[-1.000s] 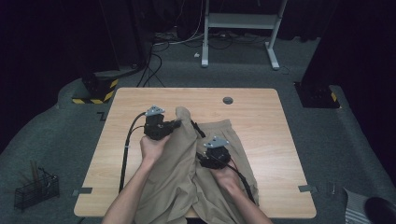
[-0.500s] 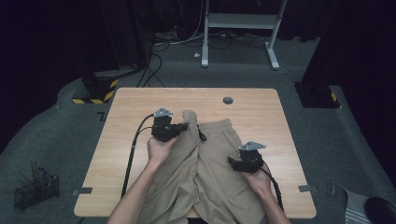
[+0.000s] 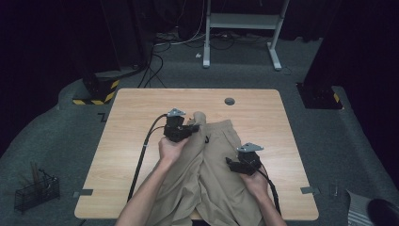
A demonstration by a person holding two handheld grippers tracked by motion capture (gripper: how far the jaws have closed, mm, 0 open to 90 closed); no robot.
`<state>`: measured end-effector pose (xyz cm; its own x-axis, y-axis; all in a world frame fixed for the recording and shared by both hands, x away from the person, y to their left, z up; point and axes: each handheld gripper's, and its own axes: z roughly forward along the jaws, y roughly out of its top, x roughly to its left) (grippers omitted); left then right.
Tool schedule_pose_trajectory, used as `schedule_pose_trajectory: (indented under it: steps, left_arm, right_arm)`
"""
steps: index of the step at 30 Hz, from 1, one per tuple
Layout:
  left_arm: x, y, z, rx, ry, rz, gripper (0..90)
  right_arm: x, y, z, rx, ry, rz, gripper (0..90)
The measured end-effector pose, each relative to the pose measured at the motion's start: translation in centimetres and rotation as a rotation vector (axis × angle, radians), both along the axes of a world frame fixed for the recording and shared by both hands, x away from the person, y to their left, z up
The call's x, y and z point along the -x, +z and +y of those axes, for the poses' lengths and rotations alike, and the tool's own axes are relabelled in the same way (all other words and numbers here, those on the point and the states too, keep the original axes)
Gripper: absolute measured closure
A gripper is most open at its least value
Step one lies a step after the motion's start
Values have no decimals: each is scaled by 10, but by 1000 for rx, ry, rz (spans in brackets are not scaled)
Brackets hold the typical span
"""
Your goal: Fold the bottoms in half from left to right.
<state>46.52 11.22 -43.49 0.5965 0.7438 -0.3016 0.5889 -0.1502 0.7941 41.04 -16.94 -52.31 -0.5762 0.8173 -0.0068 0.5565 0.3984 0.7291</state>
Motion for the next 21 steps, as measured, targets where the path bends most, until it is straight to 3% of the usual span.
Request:
schedule_pose_trajectory:
  steps: [10, 17, 21]
  left_arm:
    - [-9, -4, -29, 36, -32, 10, 870]
    - [-17, -19, -47, 62, -50, 43, 864]
    - [-22, -31, -52, 44, -55, 60, 862]
  right_arm:
    - [0, 0, 0, 2, 1, -3, 339]
    - [0, 0, 0, 1, -2, -2, 339]
    - [0, 0, 0, 1, -5, -3, 339]
